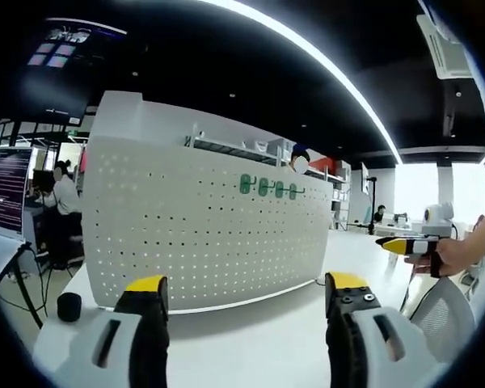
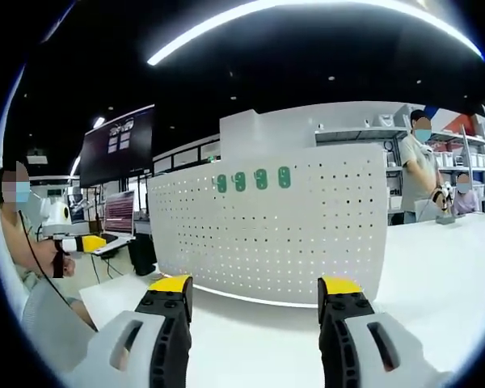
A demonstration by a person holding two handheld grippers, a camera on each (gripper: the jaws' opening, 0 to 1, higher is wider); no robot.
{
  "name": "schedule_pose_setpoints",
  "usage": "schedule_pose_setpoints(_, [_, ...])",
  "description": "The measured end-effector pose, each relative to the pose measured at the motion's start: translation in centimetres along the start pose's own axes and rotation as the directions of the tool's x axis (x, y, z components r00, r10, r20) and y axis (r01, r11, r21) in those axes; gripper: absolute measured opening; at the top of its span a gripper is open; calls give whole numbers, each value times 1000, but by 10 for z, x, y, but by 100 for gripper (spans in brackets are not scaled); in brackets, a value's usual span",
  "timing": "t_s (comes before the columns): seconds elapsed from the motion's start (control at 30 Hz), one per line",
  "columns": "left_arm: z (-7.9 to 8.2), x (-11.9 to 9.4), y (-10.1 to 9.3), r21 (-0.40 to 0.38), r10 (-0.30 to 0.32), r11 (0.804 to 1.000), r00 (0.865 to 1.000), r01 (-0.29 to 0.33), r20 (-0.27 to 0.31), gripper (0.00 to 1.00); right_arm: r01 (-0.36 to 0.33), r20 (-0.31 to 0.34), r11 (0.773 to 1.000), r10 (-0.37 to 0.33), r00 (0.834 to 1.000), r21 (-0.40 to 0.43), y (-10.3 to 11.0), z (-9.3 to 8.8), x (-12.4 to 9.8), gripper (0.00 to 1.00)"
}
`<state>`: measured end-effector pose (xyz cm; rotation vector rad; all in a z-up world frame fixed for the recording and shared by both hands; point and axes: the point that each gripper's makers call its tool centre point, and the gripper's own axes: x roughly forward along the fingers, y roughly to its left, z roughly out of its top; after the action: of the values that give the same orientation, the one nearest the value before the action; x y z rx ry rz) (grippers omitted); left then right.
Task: Insert the hook assembly into the mounting plate slot until the hook locks in place.
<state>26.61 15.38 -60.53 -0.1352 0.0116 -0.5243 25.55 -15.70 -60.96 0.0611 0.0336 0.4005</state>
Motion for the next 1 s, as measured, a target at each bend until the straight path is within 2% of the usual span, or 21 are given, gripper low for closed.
schedule_pose_setpoints(0.63, [3,2,0,-8,4,1000,1000,-4,16,85,-5,-8,1000,5,1000,3,0,-3,1,62])
schedule_pose_setpoints(1.0, [-1,4,2,-8,6,1000,1000,-6,9,85,-4,-4,1000,4,1000,8,-1,-3,1,62])
